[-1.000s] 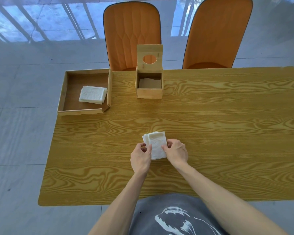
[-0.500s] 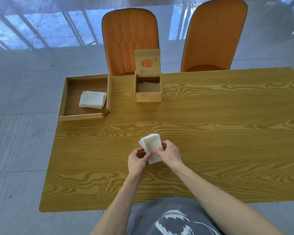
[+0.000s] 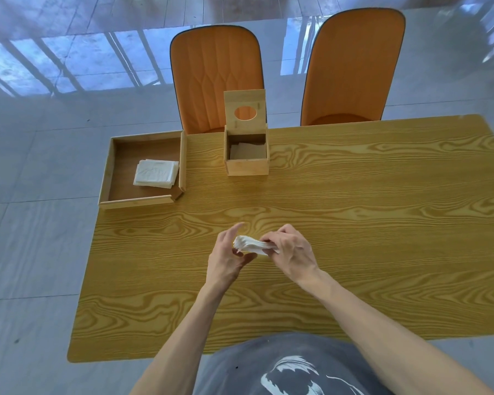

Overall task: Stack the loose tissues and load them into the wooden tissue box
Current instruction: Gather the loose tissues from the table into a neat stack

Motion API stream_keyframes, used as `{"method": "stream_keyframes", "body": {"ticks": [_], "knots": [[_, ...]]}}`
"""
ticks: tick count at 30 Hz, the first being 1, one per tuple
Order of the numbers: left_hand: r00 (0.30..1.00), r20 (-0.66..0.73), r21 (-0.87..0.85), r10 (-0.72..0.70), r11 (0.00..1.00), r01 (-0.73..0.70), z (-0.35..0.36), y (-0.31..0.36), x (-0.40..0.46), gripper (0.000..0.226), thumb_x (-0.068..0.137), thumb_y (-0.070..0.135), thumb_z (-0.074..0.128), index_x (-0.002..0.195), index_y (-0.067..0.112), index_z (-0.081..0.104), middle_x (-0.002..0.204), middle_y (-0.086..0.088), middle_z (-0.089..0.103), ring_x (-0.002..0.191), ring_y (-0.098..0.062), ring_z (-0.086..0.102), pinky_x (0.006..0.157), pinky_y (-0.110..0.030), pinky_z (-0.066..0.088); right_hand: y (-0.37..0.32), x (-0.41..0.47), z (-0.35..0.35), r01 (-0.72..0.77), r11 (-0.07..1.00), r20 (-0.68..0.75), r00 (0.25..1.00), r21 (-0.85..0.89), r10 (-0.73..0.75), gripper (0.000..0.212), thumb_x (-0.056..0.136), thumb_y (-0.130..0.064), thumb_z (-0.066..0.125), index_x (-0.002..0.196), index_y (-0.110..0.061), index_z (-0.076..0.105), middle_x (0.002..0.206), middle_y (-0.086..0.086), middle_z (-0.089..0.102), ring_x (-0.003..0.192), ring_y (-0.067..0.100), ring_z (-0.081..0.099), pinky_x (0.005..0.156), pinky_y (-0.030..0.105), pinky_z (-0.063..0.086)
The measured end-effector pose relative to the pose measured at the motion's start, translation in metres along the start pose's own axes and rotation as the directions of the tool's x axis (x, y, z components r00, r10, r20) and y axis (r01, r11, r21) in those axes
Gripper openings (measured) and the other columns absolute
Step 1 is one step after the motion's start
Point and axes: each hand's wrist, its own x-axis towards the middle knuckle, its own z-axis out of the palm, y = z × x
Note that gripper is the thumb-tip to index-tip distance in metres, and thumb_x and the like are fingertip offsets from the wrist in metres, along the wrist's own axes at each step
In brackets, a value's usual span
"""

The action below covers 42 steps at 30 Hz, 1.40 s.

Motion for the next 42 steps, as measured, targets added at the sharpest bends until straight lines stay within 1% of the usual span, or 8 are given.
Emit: {"method": "stream_keyframes", "body": {"ticks": [4,8,13,16,19,23,34,42], "knots": [[0.996,0.053,0.360,0.066,0.930,-0.081,0.000,0.007,0.003,0.044,0.083,0.041,0.075,0.125,0.034,0.064,0.124,0.009,0.065,0.105,-0.019,0.065,0.077,-0.032,0.047,0.005,-0.003,-0.002,0.068,0.996,-0.045,0.997,-0.055,-0.070,0.019,0.079,-0.020,0.079,0.097,-0.025,0.077,0.084,-0.010,0.076,0.082,0.018,0.059,0.063,0.029,0.052],[0.996,0.046,0.451,0.072,0.889,-0.085,0.002,0.010,0.000,0.031,0.086,0.041,0.071,0.116,0.036,0.066,0.109,0.009,0.072,0.096,-0.019,0.068,0.072,-0.034,0.046,0.008,-0.002,-0.002,0.091,0.992,-0.072,0.993,-0.090,-0.098,0.018,0.075,-0.023,0.082,0.092,-0.028,0.077,0.080,-0.013,0.075,0.077,0.016,0.058,0.058,0.027,0.051],[0.995,0.044,0.127,-0.087,0.989,0.081,0.008,0.004,0.002,0.015,0.085,0.023,0.071,0.092,0.036,0.069,0.082,0.010,0.075,0.059,-0.010,0.072,0.061,-0.036,0.057,0.013,-0.003,-0.003,-0.058,0.994,-0.014,0.998,-0.088,0.057,0.027,0.077,-0.034,0.080,0.103,-0.030,0.074,0.102,-0.014,0.073,0.094,0.013,0.060,0.072,0.024,0.050],[0.984,0.085,-0.028,-0.156,0.987,0.158,0.008,0.002,0.003,0.035,0.078,0.007,0.071,0.104,0.030,0.070,0.095,0.013,0.074,0.068,-0.024,0.073,0.062,-0.043,0.060,0.025,-0.004,0.000,-0.217,0.975,0.130,0.969,0.046,0.209,0.036,0.081,-0.036,0.076,0.115,-0.030,0.069,0.118,-0.010,0.066,0.107,0.014,0.062,0.083,0.030,0.051],[0.980,0.123,-0.091,-0.159,0.981,0.171,0.010,-0.001,0.005,0.044,0.074,0.004,0.076,0.110,0.030,0.069,0.107,0.010,0.072,0.067,-0.022,0.069,0.060,-0.035,0.056,0.030,-0.003,0.005,-0.235,0.957,0.208,0.958,0.168,0.199,0.033,0.081,-0.026,0.077,0.113,-0.027,0.070,0.117,-0.005,0.068,0.107,0.016,0.064,0.087,0.032,0.050],[0.979,0.108,-0.179,-0.172,0.966,0.189,0.010,0.001,0.006,0.036,0.078,0.010,0.073,0.108,0.029,0.069,0.083,-0.008,0.077,0.061,-0.018,0.060,0.054,-0.032,0.049,0.025,0.000,0.005,-0.203,0.941,0.138,0.976,0.272,0.171,0.021,0.082,-0.024,0.075,0.103,-0.024,0.075,0.105,-0.006,0.074,0.096,0.012,0.066,0.084,0.029,0.052],[0.983,0.076,-0.265,-0.168,0.947,0.182,0.008,-0.005,0.007,0.038,0.078,0.001,0.072,0.107,0.026,0.072,0.098,0.002,0.074,0.069,-0.017,0.067,0.054,-0.027,0.053,0.029,0.004,0.004,-0.241,0.931,0.178,0.964,0.273,0.197,0.022,0.084,-0.027,0.072,0.105,-0.031,0.072,0.104,-0.011,0.073,0.083,0.010,0.066,0.081,0.031,0.053],[0.988,0.102,-0.293,-0.115,0.946,0.141,-0.004,-0.001,0.022,0.020,0.086,0.014,0.076,0.100,0.029,0.072,0.103,0.003,0.074,0.077,-0.015,0.069,0.060,-0.025,0.055,0.032,0.017,-0.007,-0.219,0.934,0.175,0.969,0.281,0.175,0.017,0.086,-0.024,0.069,0.101,-0.029,0.074,0.095,-0.013,0.074,0.078,0.011,0.067,0.078,0.033,0.054]]}}
